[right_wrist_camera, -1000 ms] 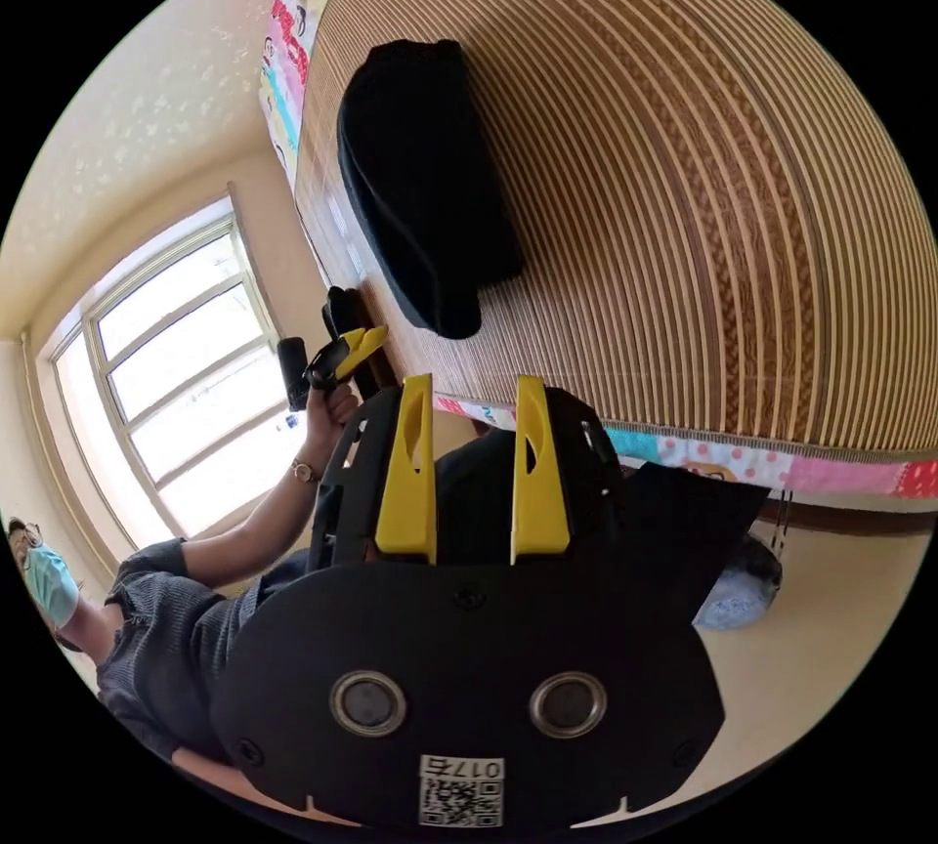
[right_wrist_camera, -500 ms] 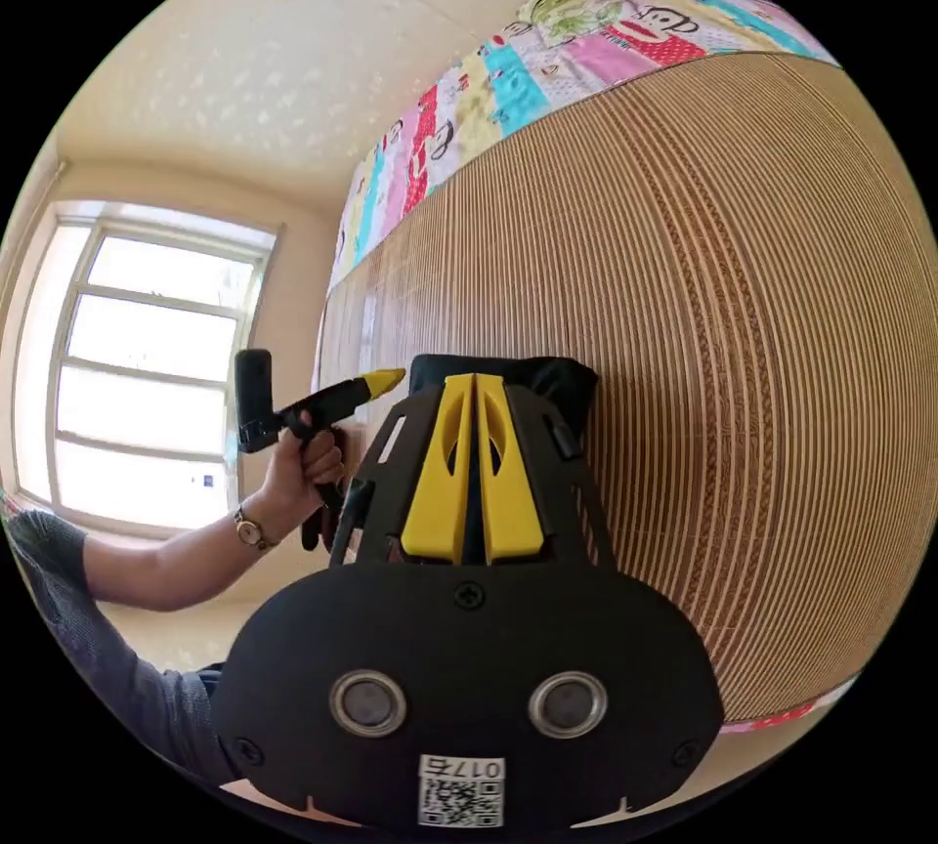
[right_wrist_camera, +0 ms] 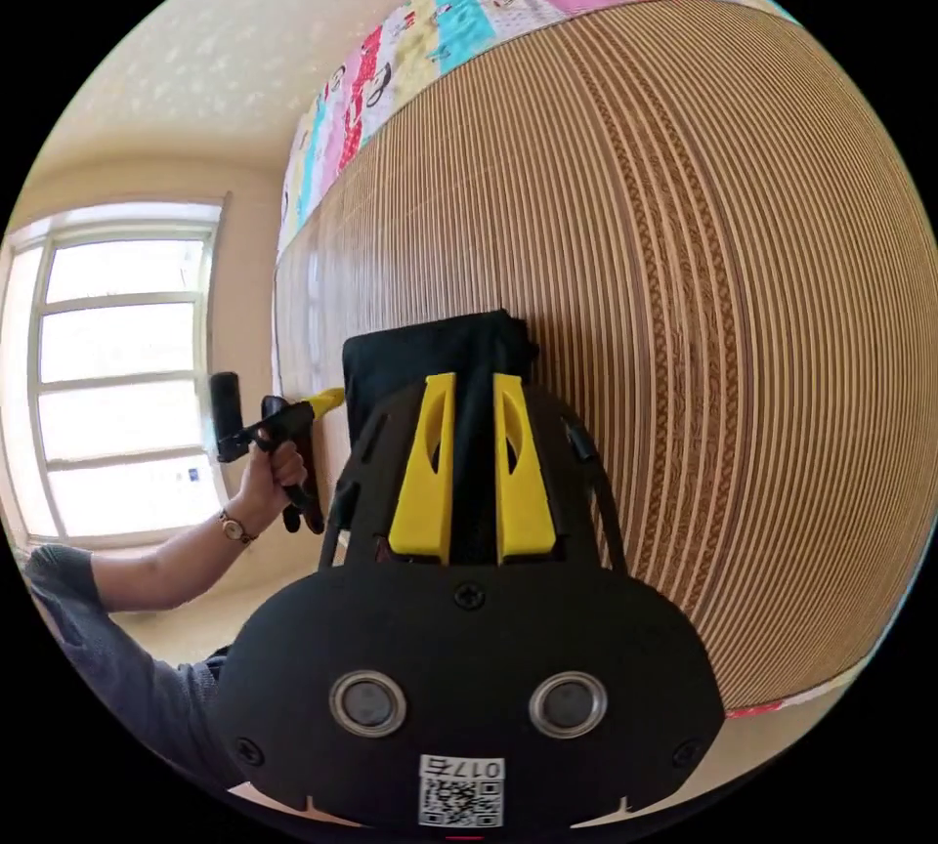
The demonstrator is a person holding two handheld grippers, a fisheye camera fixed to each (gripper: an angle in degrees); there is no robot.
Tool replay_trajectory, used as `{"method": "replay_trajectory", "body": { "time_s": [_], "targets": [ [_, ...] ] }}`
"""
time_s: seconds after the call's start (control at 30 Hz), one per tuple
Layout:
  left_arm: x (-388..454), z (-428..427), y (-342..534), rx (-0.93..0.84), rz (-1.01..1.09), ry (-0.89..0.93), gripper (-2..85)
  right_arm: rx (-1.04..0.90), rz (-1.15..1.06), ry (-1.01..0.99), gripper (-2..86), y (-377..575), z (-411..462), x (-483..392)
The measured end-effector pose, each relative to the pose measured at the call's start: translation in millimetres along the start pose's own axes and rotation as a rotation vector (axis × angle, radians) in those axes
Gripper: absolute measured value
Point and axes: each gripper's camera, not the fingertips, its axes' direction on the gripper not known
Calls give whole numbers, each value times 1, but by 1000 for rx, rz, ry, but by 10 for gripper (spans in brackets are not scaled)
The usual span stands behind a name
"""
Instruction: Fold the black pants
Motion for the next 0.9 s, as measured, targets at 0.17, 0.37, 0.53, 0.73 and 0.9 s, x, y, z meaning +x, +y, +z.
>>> {"method": "replay_trajectory", "body": {
  "time_s": [0.17,0.37,0.53,0.73,0.9],
  "targets": [
    [-61,10,39,-119,-73,130,178,-107,107,-228,180,65,16,52],
    [-83,30,63,-230,-103,219,136,-162,203,-329,160,67,52,52],
    [-85,14,68,-254,-124,209,82,-270,244,-369,122,55,39,45],
    [-46,-2,102,-364,-25,147,55,-385,161,-354,97,96,-3,16],
    [17,26,157,-451,-2,160,52,-382,212,-428,91,158,-61,43]
  ]
}}
